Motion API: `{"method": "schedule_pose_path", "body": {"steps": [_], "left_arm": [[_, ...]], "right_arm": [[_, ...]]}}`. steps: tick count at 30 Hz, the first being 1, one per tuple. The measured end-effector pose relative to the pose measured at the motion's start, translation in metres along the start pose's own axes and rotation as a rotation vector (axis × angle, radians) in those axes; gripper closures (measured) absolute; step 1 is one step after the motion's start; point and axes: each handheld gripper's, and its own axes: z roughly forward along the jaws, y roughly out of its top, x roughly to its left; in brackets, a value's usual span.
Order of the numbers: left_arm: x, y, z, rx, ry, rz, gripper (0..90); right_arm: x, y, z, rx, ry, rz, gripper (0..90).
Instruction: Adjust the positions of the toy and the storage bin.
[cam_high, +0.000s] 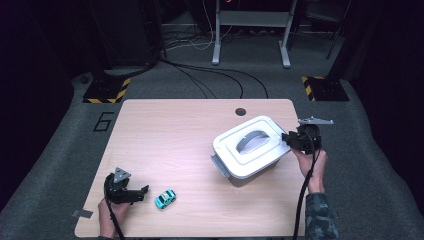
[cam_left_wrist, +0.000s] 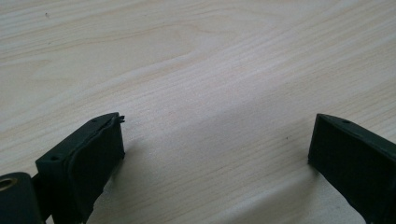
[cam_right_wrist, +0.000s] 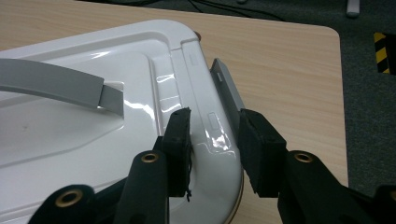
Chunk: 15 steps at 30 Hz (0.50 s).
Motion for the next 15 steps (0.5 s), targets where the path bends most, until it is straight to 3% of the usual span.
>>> {"method": "schedule_pose_path", "body": {"steps": [15], "left_arm": [[0.000,0.000,0.000,0.000,0.000,0.000,3.1]], "right_arm": [[0.011,-0.010,-0.015,0.026,-0.019,0.023,65.5]]}}
